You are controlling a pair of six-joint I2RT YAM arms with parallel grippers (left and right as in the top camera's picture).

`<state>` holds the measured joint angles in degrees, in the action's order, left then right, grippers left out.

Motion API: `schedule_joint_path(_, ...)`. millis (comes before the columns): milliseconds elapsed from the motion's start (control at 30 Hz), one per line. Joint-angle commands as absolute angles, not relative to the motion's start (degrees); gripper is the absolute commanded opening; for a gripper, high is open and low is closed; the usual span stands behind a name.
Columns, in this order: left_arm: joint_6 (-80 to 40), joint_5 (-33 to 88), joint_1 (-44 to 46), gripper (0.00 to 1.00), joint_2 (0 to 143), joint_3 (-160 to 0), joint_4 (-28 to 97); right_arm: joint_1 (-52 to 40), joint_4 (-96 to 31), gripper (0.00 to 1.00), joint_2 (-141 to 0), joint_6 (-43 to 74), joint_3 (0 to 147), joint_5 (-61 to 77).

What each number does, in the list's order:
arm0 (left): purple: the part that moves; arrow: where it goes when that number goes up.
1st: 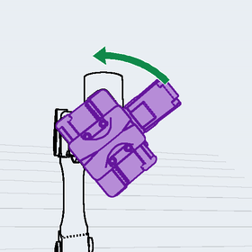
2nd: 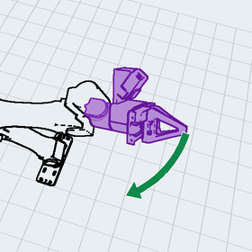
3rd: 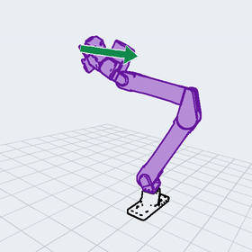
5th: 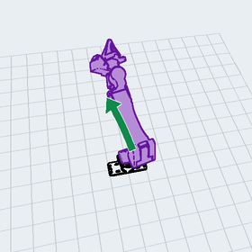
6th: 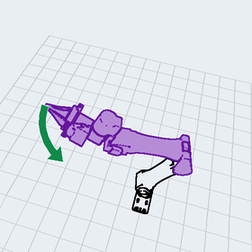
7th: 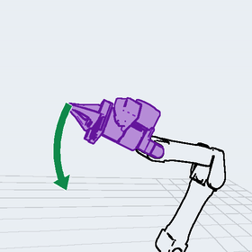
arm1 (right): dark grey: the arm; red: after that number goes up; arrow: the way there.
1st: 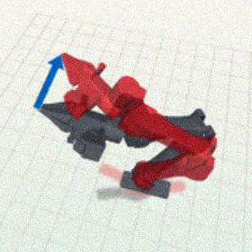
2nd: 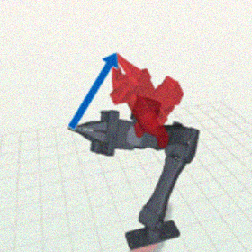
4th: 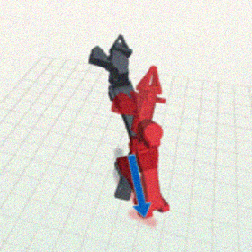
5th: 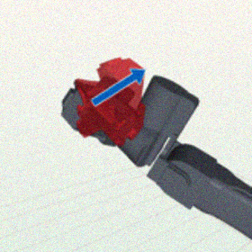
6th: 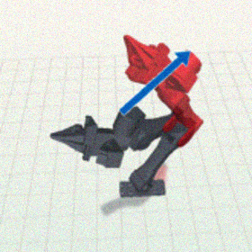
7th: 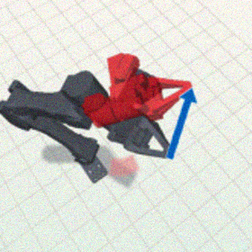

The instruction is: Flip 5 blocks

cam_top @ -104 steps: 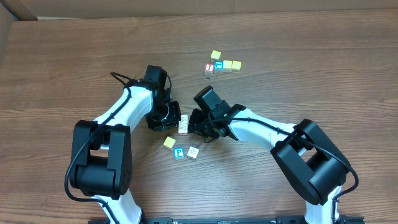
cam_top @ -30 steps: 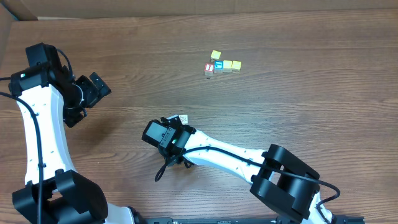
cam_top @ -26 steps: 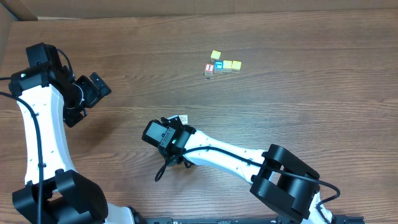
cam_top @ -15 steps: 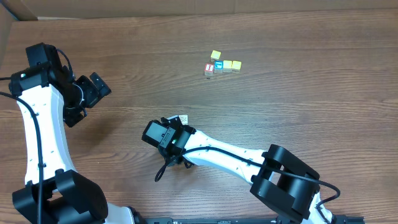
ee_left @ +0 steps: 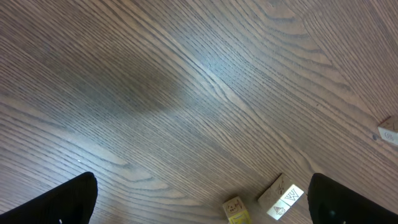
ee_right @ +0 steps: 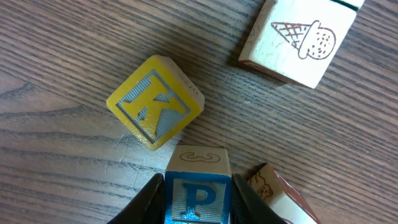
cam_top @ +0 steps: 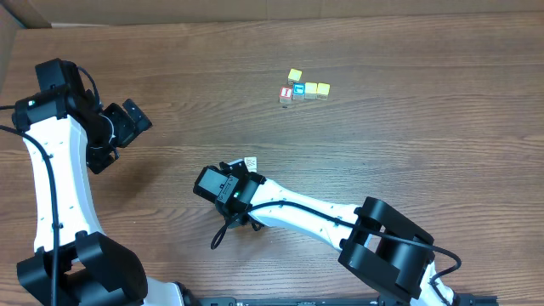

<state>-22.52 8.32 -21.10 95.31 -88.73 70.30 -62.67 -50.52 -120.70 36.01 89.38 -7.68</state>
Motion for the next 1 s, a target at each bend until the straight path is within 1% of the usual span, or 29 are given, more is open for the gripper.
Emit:
schedule_joint_path(0,-22.7,8.4,-20.8,1.00,95.4,-88.2,70.2,-62.9,-49.8,0.29,-121.2,36.0,90.0,-7.4)
schedule_joint_path(200,-22.7,8.4,-20.8,1.00,95.4,-88.2,70.2,-61.0,-48.1,0.29,-121.2,36.3,90.0,-7.9)
schedule_joint_path(333,-22.7,8.4,-20.8,1.00,95.4,-88.2,70.2,-58.9,-48.9,0.27,-121.2,39.0,90.0,-7.8)
schedule_joint_path(500,-22.7,8.4,-20.8,1.00,95.4,-88.2,70.2,-57.4,-49.2,0.26,-121.2,39.0,90.0,-7.8)
schedule_joint_path(967,-22.7,8.4,-20.8,1.00,95.4,-88.2,70.2,-57.2,-47.9,0.28,-121.2,40.8,90.0,-7.4)
